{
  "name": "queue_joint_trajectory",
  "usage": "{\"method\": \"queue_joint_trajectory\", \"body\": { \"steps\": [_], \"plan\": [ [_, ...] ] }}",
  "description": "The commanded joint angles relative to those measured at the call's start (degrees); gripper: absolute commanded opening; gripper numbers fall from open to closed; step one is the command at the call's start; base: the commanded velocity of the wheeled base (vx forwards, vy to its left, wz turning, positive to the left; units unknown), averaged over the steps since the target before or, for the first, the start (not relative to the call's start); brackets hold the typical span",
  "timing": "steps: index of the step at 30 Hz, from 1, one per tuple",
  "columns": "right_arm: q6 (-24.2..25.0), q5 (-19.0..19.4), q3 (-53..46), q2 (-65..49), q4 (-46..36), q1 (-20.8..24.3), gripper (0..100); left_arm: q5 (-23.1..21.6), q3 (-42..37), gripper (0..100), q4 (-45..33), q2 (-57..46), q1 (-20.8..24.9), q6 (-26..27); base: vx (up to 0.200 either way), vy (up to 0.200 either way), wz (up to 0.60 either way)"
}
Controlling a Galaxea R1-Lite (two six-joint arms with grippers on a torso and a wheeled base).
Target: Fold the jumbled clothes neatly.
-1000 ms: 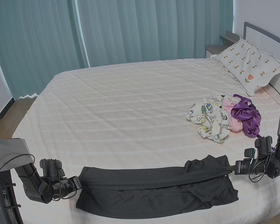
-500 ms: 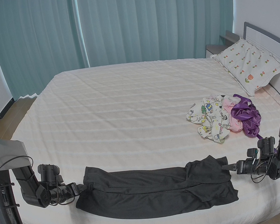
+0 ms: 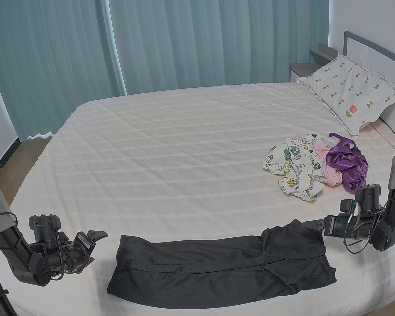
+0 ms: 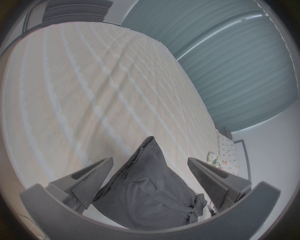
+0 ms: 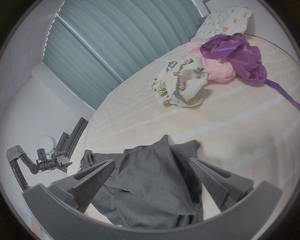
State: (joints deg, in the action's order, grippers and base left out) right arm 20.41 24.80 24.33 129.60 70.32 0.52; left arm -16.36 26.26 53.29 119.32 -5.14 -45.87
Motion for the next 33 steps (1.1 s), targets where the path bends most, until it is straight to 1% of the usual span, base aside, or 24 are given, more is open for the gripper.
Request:
{"method": "queue_joint_trajectory", "body": {
  "steps": [1,7,14,15,21,29,33],
  "plan": [
    [0.07,-1.33,5.55,6.19,-0.88,4.4,100,-0.34,-0.24,100,0.15,-1.55,1.19,-3.96,0.0,0.0,0.0],
    [-0.28,-1.42,8.54,8.13,-4.05,4.31,100,-0.34,-0.33,100,0.24,0.03,1.19,-3.96,0.0,0.0,0.0],
    [-1.95,-1.5,9.07,9.27,-4.22,3.69,100,-0.34,-1.03,100,1.47,0.39,1.28,-3.96,0.0,0.0,0.0],
    [-2.3,-1.5,8.98,9.36,-4.22,3.43,0,-0.34,-1.12,100,1.47,0.39,1.28,-3.96,0.0,0.0,0.0],
    [-3.36,-2.38,6.61,8.57,-3.52,2.64,0,-0.34,-1.39,100,1.47,0.39,1.28,-3.79,0.0,0.0,0.0],
    [-3.88,-2.38,2.03,5.93,-2.29,2.2,0,-0.34,-2.0,100,1.47,0.47,1.89,-3.7,0.0,0.0,0.0],
    [-3.88,-2.38,-1.04,5.58,0.17,1.41,0,-0.25,-2.62,100,1.47,0.47,2.42,-3.7,0.0,0.0,0.0]
  ]
}}
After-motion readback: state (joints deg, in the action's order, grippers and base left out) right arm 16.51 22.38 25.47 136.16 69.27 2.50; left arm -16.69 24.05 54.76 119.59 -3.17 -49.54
